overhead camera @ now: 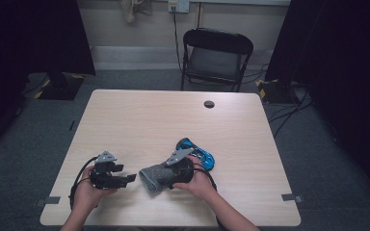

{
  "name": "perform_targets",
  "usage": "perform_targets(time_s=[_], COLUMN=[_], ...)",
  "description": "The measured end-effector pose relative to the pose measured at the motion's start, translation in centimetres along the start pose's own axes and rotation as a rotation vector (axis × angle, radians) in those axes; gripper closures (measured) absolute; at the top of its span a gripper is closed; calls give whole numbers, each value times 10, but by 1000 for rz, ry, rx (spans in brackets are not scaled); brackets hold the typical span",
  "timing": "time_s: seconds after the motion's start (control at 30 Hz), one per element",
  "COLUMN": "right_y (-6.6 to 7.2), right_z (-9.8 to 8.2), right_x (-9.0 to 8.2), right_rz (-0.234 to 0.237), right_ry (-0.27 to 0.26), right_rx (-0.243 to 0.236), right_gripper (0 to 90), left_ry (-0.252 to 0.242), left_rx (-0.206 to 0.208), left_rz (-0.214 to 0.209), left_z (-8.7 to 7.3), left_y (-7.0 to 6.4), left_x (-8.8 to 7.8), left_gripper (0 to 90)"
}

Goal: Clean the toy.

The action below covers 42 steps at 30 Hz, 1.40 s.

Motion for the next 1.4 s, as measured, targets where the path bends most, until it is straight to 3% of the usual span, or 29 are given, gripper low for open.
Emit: perform_targets(time_s=[0.17,0.37,0.43,0.77,0.9,1.17,1.27,1.37,1.4], right_y=[-2,-1,-1,-5,-14,-36,-42,-45,-46], right_z=[-1,-1,-1,1,0,-13,-20,-26,-29], right_x=[-2,-4,-5,-31,-53,-92,-105,-111,-113], right_rz=[-7,-15,-15,-32,-31,-90,-111,-129,-136], right_ry=[11,17,22,3,-18,-10,-9,-5,-1], right_rx=[32,59,93,91,118,140,150,154,153], right_gripper=[597,702,714,721,720,718,718,717,716], left_ry=[-5,-25,-37,-62,-22,-7,1,16,26], left_rx=[7,-12,-20,-32,23,58,73,85,93], left_rz=[1,-14,-18,-52,-51,-87,-67,-118,-109], left_z=[2,4,6,25,31,50,56,55,53], left_y=[-2,-3,-4,-9,-13,-23,-28,-31,-30], left_x=[-2,-3,-3,3,13,34,44,53,57], left_gripper=[270,270,257,188,185,169,155,152,152])
Point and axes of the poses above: each handheld gripper's, and its own axes: x roughly forward along the jaws, z roughly out of its top, y roughly to its left, the point moved 3 cm from there along x, roughly forward along the jaws, and after that the axes turned 15 degrees about -z, right-handed, at the moved point
